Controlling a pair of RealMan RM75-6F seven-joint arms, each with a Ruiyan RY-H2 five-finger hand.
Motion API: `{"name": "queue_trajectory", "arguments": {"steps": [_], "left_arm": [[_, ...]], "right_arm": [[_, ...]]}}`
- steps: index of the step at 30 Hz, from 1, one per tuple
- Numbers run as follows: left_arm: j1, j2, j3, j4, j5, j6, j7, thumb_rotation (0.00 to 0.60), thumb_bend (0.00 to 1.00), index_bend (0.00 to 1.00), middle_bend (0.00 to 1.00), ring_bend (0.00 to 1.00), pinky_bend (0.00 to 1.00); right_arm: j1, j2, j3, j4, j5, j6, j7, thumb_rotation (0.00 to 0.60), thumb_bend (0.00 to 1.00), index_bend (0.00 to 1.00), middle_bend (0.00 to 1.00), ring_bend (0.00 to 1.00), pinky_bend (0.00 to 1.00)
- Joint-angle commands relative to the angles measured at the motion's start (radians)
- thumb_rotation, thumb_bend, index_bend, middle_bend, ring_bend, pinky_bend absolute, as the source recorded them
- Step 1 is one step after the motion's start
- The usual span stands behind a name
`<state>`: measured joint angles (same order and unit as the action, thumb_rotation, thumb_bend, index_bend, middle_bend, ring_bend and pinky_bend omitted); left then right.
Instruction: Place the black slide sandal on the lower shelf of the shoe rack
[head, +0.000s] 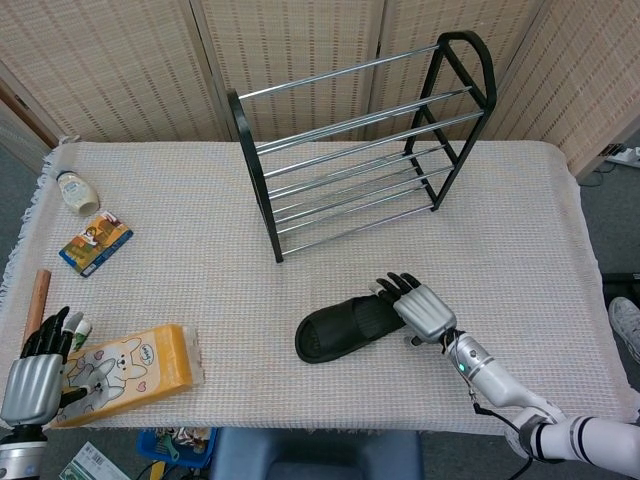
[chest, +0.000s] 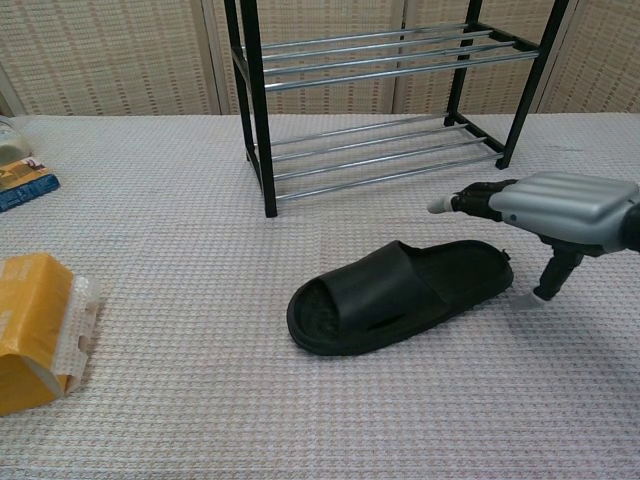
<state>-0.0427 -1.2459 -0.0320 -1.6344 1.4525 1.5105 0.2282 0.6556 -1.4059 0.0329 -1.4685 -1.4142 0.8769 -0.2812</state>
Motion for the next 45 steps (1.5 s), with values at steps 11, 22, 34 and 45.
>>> {"name": "queue_trajectory", "arguments": {"steps": [11,22,34,45], "left_arm": [[0.002,-0.002,-0.001,0.019,-0.005,-0.004,-0.021,0.6,0.24,0.09,0.0,0.0,0.17],[0.001,-0.001,0.003,0.033,-0.005,-0.013,-0.051,0.6,0.24,0.09,0.0,0.0,0.17],[0.003,0.001,0.002,0.031,-0.008,-0.012,-0.047,0.6,0.24,0.09,0.0,0.0,0.17],[0.008,0.003,0.003,0.032,-0.01,-0.01,-0.053,0.6,0.24,0.09,0.0,0.0,0.17]], "right_arm": [[0.083,-0.096,0.046,0.079,0.114,-0.117,-0.053,0.6,0.17,0.0,0.12,0.03,0.11],[0.105,-0.126,0.043,0.114,0.127,-0.134,-0.028,0.6,0.29,0.0,0.16,0.03,0.17],[0.115,-0.154,0.035,0.181,0.085,-0.133,0.07,0.6,0.44,0.05,0.25,0.09,0.24],[0.123,-0.155,0.027,0.218,0.028,-0.111,0.15,0.6,0.56,0.23,0.43,0.25,0.34]]}}
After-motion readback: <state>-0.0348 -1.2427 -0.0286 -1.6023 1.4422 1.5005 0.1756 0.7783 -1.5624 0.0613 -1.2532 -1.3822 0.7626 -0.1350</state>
